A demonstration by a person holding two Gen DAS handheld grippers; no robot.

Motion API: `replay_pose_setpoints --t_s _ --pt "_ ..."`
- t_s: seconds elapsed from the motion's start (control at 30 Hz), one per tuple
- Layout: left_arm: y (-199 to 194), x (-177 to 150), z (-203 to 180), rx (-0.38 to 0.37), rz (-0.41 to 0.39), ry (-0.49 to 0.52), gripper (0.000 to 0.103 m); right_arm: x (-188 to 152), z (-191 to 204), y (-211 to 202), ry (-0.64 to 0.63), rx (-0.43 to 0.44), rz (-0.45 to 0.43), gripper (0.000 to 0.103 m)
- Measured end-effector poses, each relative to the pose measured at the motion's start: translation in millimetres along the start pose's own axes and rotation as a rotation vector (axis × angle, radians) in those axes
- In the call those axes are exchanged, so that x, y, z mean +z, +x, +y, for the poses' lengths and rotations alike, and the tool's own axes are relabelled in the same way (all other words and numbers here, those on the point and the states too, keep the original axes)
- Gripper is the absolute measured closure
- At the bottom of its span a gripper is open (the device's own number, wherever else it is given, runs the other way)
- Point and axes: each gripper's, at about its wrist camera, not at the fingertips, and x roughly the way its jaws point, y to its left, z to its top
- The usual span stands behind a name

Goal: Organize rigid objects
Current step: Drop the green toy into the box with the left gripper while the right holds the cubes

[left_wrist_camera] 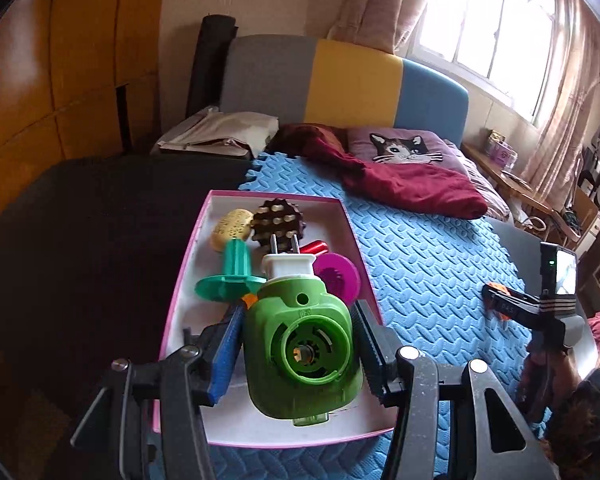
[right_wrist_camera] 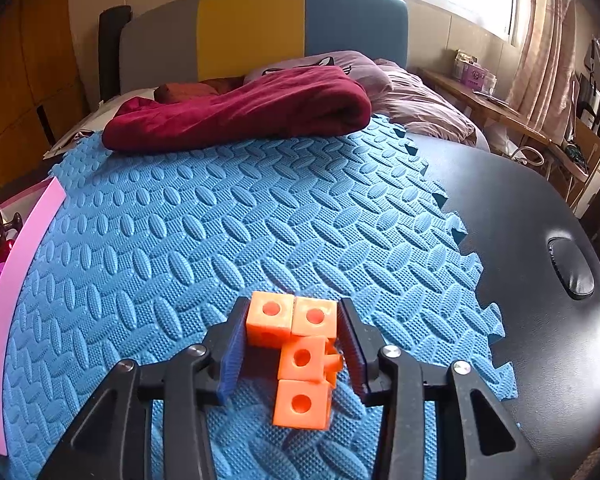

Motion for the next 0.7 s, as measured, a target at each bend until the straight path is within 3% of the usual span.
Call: replay_pose_setpoints --t_s 0.5,0.7 --pt "1.4 -14.6 42.4 0.078 0.04 -0.037 0.049 -0.3 -3.3 0.7 0.009 0.016 0.0 0.06" --pt "-1.4 -23.8 55.9 0.071 0.064 -0.068 0.049 -0.3 -3.5 0.6 0.009 0.018 -0.001 0.06"
